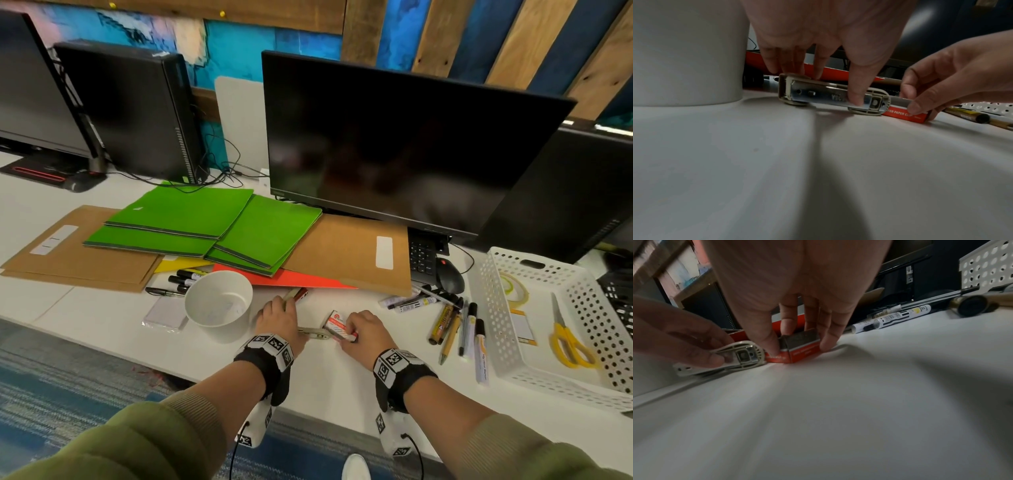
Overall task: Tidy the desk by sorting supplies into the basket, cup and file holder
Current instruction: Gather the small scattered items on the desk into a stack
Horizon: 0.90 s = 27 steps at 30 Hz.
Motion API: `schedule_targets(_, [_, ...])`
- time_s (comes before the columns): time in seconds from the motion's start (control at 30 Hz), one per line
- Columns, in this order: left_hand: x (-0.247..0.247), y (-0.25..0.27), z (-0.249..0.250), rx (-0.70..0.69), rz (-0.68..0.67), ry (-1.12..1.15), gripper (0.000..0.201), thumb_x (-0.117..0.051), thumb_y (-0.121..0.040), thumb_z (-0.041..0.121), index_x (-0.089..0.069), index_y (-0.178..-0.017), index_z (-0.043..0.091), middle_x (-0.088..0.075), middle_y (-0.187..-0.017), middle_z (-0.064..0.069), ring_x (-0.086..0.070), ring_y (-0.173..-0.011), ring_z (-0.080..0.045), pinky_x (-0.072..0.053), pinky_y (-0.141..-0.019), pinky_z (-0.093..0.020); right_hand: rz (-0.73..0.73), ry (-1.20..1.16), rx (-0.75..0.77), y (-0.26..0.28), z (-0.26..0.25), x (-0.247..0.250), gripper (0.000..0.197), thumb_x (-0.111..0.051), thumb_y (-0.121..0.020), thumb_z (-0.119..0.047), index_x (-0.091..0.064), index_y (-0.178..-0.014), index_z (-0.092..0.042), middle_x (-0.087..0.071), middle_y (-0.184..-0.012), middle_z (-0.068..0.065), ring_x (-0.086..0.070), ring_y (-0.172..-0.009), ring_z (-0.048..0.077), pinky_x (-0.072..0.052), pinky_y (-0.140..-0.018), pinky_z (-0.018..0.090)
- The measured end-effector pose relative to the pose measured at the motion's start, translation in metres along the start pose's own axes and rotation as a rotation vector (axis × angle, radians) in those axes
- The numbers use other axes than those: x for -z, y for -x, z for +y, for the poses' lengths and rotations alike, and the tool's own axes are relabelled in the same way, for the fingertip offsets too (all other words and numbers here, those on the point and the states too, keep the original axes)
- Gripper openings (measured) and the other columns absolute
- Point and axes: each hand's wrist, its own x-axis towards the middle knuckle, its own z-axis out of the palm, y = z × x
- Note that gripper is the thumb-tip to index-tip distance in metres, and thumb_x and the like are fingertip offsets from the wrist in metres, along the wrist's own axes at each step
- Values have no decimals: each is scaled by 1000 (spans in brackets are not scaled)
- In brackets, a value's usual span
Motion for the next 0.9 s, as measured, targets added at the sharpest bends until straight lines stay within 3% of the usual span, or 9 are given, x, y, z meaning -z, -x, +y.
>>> schedule_targets(0.17, [-2,-1,2,-37,-37,-23,52,-56,-84,49,-52,-123,15,-40,-122,-6,-40,-118,-27,-38,-100,-35,14,26,-67,0,2,1,21,-63,-76,-21,-43,-81,-18,-39,-97,0,-46,-106,25,-34,-78,22])
schedule_targets(0.33, [-4,-4,6,-49,-48,82,57,-61,-81,44,-38,-123,13,-42,-126,-6,-47,-116,-27,-43,-96,-36,2,105,-134,1,1,7,23,-60,-79,-24,-38,-79,-18,-46,-104,7,-46,-108,27,-39,-88,28])
schedule_targets(0.47, [-1,-8,11,-49,-131,49,63,-61,-83,40,-32,-132,14,-44,-127,-8,-47,-118,-28,-42,-97,-37,-11,117,-168,4,2,10,33,-59,-80,-22,-29,-65,-24,-47,-101,7,-49,-106,27,-39,-82,27])
schedule_targets(0.57, [-2,-11,12,-25,-184,2,55,-58,-85,41,-39,-128,12,-44,-125,-9,-46,-117,-28,-42,-99,-37,22,102,-193,8,3,13,23,-60,-80,-22,-38,-75,-18,-49,-103,8,-49,-106,27,-39,-80,27])
schedule_targets(0.63, [-3,-13,13,-17,-201,9,55,-57,-86,41,-40,-128,11,-43,-124,-10,-46,-117,-28,-41,-102,-37,36,83,-201,11,5,14,27,-60,-80,-23,-35,-70,-22,-45,-97,5,-49,-106,27,-36,-74,25])
schedule_targets(0.8, [-5,-9,19,-46,-172,41,52,-56,-87,40,-40,-127,10,-44,-125,-10,-48,-117,-28,-41,-101,-36,80,66,-224,23,10,22,21,-60,-79,-24,-41,-81,-17,-54,-106,10,-51,-103,26,-35,-71,25])
schedule_targets(0.9, [-6,-5,29,-61,-169,53,53,-54,-87,42,-39,-126,10,-47,-126,-9,-48,-116,-28,-41,-101,-36,104,49,-246,36,15,28,28,-59,-79,-26,-34,-67,-25,-50,-97,5,-50,-93,22,-32,-69,24])
